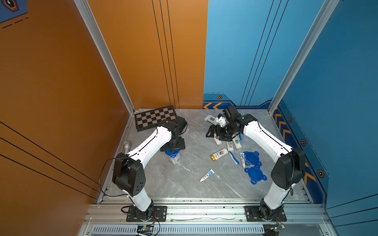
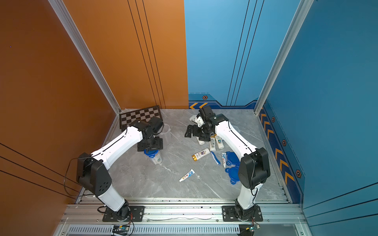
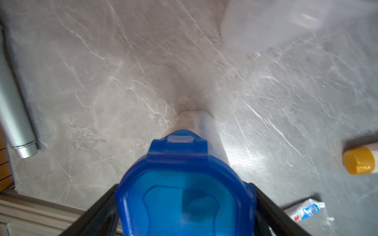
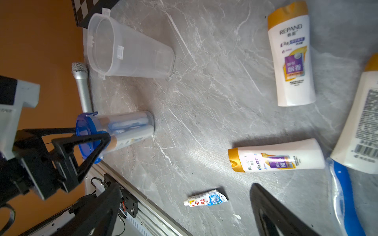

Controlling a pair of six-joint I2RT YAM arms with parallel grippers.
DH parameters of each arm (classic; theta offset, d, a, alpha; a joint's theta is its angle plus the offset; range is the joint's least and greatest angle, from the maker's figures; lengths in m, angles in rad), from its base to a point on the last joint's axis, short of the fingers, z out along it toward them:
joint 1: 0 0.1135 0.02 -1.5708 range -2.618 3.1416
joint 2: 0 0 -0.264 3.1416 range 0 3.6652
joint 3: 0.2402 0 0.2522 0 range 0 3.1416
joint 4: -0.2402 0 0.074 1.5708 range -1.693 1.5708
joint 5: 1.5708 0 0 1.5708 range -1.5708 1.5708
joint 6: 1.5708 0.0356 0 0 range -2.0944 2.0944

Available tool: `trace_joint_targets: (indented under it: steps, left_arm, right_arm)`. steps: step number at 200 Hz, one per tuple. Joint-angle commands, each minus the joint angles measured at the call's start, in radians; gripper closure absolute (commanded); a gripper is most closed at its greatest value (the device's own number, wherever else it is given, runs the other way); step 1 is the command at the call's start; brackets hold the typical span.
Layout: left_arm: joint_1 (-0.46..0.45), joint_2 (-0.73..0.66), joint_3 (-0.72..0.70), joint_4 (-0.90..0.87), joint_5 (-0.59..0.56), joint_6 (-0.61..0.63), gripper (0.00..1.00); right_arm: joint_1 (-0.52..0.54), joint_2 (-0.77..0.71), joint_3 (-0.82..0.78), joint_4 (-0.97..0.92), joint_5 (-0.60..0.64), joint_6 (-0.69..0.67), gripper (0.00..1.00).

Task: Pack away toiletry kits
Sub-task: Move the container to the center of the board.

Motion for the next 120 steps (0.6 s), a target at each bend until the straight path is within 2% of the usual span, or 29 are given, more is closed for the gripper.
trace_joint_targets:
  steps: [1,36,48,85,88,102,120]
  left_arm:
    - [0.093,-0.006,0.07,-0.002,-0.052,0.118,0.32]
    - [0.227,0.125,0.202,0.021,-0.036,0.208,0.32]
    - [0.248,0.167,0.24,0.021,-0.025,0.228,0.28]
    - [0.257,0.228,0.275,0.019,0.009,0.249,0.15]
    - [0.258,0.23,0.276,0.019,0.009,0.248,0.1]
    - [0.259,0.232,0.282,0.019,0.005,0.248,0.0]
    - [0.265,0.216,0.306,-0.003,-0.019,0.244,0.01]
  right_arm:
    - [0.011,0.001,0.047,-0.059,0.044,-0.01,0.0]
    - [0.012,0.01,0.073,-0.085,0.063,0.0,0.0]
    - [0.01,0.012,0.085,-0.096,0.069,0.0,0.0]
    - [0.006,0.022,0.111,-0.108,0.08,0.003,0.0]
    - [0.006,0.023,0.112,-0.108,0.08,0.003,0.0]
    - [0.006,0.027,0.117,-0.109,0.083,0.003,0.0]
    - [0.006,0.033,0.123,-0.109,0.082,0.003,0.0]
